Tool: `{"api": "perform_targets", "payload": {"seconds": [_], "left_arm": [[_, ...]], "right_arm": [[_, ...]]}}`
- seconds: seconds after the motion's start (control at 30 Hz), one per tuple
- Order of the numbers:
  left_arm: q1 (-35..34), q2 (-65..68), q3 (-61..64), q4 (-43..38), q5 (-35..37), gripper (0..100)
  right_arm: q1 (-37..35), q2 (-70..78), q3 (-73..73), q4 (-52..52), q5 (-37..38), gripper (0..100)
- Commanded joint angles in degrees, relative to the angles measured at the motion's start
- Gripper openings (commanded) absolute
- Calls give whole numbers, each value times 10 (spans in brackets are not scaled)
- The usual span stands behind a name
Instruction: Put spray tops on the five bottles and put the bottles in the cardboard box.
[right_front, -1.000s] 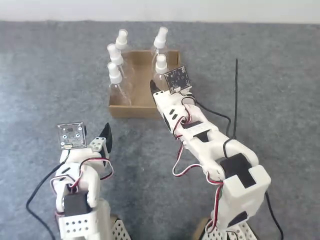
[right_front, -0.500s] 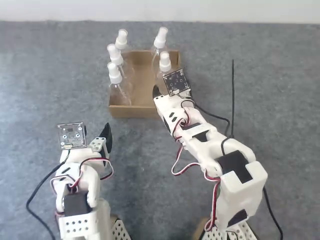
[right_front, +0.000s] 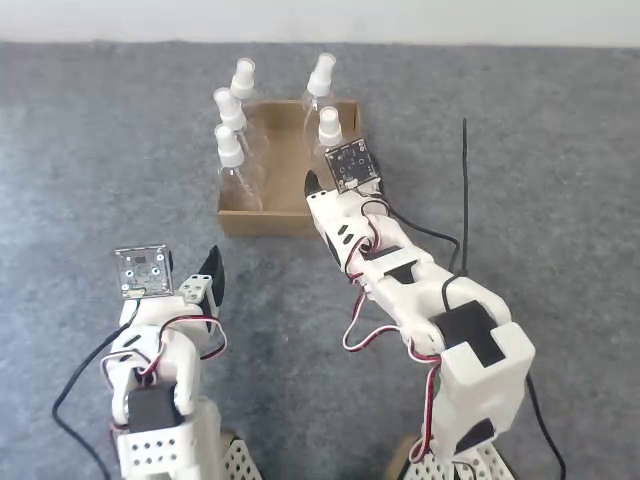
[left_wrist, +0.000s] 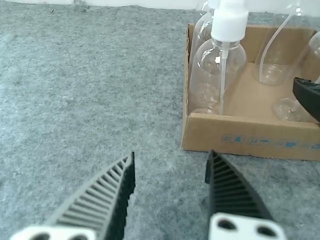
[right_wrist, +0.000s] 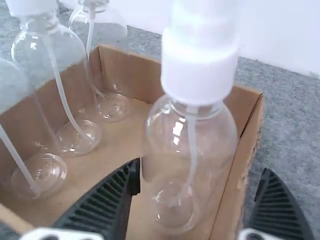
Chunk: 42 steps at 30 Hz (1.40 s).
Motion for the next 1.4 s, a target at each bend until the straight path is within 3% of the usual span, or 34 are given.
{"api": "perform_targets", "payload": {"seconds": [0.0,0.37,1.17,1.37], "left_arm": [[0,-9,-5,-18,-4,217],[0,-9,-5,-18,-4,217],[0,-9,0,-18,-19,217],[1,-9,0,-18,-27,217]], "right_arm": [[-10,-34,-14,0,9,314],[-11,-102,34,5,9,312],[-7,-278,39,305,3,310],[-7,-303,40,329,3,179]]}}
